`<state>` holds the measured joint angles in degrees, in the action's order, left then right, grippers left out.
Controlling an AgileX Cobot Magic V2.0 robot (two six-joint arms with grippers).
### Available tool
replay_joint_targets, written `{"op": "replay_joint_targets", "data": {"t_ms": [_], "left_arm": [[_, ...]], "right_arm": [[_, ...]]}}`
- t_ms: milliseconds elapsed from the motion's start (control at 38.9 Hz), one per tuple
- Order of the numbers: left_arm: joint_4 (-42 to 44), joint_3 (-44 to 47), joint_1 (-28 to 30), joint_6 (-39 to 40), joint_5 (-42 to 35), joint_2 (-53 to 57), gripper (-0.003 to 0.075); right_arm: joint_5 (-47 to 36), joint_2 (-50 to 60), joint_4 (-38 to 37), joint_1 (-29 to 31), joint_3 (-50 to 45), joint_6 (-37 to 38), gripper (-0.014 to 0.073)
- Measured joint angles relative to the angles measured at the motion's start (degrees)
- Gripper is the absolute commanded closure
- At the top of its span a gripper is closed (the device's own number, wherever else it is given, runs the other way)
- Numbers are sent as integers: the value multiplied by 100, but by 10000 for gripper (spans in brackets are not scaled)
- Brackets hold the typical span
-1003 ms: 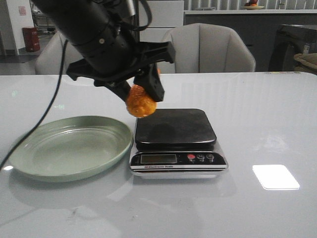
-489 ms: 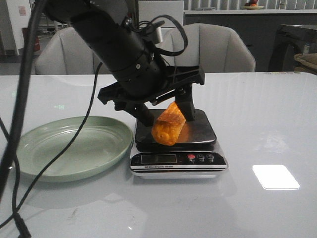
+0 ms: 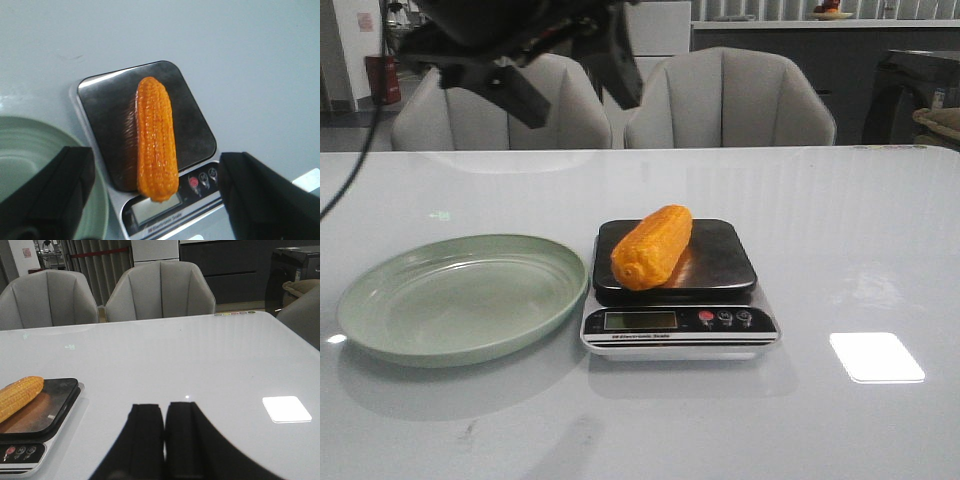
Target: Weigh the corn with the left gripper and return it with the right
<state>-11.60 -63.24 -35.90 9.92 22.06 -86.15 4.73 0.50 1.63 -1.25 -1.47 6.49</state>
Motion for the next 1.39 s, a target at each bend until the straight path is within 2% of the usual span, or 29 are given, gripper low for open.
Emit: {"op": "replay_joint_targets", "data": {"t_ms": [386,617,720,823,978,1055,1389], "left_arm": [[541,2211,193,0,-179,3092,164],[1111,3036,196,0,344,5231,170],[1378,3291,206,0,774,6159,216],[1625,3475,206,0,1215,6975,330],[1910,3676,206,-37,1766,8104,622],[1974,3776,206,-37,1876,8525,589],[2032,3932,206,-46,1972,8656,606]], "right_arm": [[0,0,0,0,0,0,418],[0,0,0,0,0,0,418],[0,0,0,0,0,0,418],[0,0,0,0,0,0,418],[0,0,0,0,0,0,418],[0,0,0,0,0,0,418],[-22,0,0,0,0,0,418]]}}
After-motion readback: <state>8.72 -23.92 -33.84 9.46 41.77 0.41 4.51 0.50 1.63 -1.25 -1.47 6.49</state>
